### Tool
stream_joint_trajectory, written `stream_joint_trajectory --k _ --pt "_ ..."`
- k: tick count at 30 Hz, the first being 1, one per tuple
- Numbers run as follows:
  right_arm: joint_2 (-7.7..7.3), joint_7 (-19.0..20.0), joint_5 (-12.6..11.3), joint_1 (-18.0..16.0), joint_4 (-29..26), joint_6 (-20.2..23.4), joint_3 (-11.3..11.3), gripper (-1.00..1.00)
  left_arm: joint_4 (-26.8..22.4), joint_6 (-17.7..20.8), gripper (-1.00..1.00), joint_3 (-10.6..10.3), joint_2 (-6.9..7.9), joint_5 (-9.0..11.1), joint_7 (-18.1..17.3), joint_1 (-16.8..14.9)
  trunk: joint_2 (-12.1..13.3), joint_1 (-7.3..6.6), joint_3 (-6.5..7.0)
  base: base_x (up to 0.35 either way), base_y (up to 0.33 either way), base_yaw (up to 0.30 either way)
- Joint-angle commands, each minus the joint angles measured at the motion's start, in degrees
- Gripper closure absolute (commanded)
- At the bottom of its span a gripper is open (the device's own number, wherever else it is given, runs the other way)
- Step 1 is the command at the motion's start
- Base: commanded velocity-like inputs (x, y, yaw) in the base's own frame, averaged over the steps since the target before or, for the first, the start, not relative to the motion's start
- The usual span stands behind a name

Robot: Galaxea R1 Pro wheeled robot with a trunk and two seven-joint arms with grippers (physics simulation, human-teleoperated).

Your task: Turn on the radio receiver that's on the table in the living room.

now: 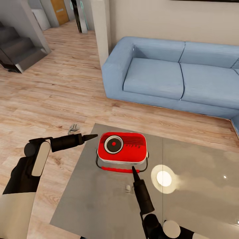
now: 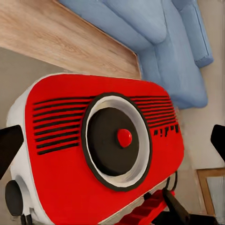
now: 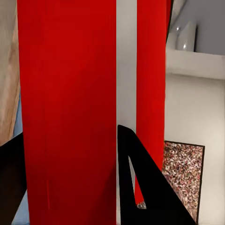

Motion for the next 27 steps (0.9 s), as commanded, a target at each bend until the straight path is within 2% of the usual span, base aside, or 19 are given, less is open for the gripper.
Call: stream_joint_trajectory --k 1,2,6,8,9,14,20,23,27 --pt "0.18 -0.62 -0.12 -0.01 0.61 0.2 0.01 1.0 0.01 0.0 -1.0 0.0 0.03 0.15 0.0 0.0 0.0 0.0 0.0 0.0 0.0 0.0" --pt "0.46 -1.77 -1.23 0.0 1.76 -0.11 0.04 1.0 0.01 0.0 -1.0 0.0 0.11 0.35 0.0 0.0 0.0 0.0 0.0 0.0 0.0 0.0" --pt "1.02 -3.98 -3.24 0.01 4.06 -0.9 0.16 1.0 0.02 0.0 -1.0 0.0 0.19 0.61 0.0 0.0 0.0 0.0 0.0 0.0 0.0 0.0" --pt "1.78 -4.74 -3.86 0.01 5.49 -1.27 0.39 1.0 0.02 0.0 -1.0 0.0 0.22 0.9 0.0 0.0 0.0 0.0 0.0 0.0 0.0 0.0" --pt "2.79 -5.13 -4.15 0.16 6.72 -1.43 0.48 1.0 0.05 0.0 -1.0 0.0 0.23 1.52 0.0 0.0 0.0 0.0 0.0 0.0 0.0 0.0" --pt "3.86 -5.67 -4.3 0.92 7.71 -1.51 0.51 1.0 0.48 0.0 -1.0 0.0 0.2 2.12 0.0 0.0 0.0 0.0 0.0 0.0 0.0 0.0" --pt "4.07 -6.87 -4.37 1.27 8.04 -1.52 0.46 1.0 0.61 0.0 -1.0 -0.05 0.03 3.44 0.0 0.0 0.0 0.0 0.0 0.0 0.0 0.0" --pt "4.14 -7.15 -4.43 1.32 8.09 -1.53 0.5 1.0 0.63 0.0 -1.0 -0.14 -0.15 5.31 0.0 0.0 0.0 0.0 0.0 0.0 0.0 0.0" --pt "4.2 -7.19 -4.43 1.42 8.1 -1.53 0.51 1.0 0.68 0.0 -1.0 -0.23 -0.3 5.47 0.0 0.0 0.0 0.0 0.0 0.0 0.0 0.0"
